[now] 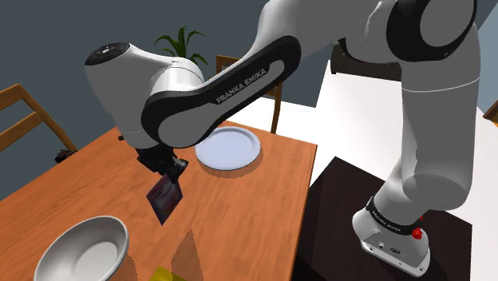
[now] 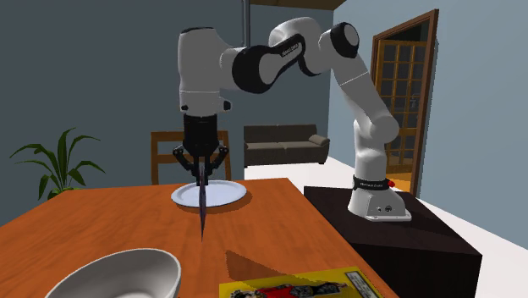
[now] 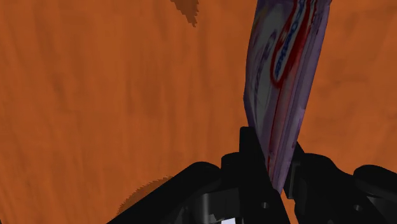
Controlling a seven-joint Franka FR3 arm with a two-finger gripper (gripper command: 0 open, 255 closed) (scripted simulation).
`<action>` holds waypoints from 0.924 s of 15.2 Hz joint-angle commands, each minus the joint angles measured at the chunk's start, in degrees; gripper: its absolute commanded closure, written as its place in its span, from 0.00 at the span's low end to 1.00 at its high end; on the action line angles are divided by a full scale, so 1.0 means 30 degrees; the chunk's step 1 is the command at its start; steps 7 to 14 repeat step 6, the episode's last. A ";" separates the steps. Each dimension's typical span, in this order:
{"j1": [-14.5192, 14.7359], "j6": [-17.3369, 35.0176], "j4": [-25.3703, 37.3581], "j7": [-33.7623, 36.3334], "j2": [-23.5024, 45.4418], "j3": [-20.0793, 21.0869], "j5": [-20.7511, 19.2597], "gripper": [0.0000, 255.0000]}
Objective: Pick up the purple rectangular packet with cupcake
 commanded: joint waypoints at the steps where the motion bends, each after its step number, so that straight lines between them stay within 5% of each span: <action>1: -0.0032 -0.0419 0.0290 -0.0144 -0.0187 0.0106 0.0187 1.00; 14: -0.0078 -0.1064 0.0757 -0.0367 -0.0460 0.0252 0.0456 1.00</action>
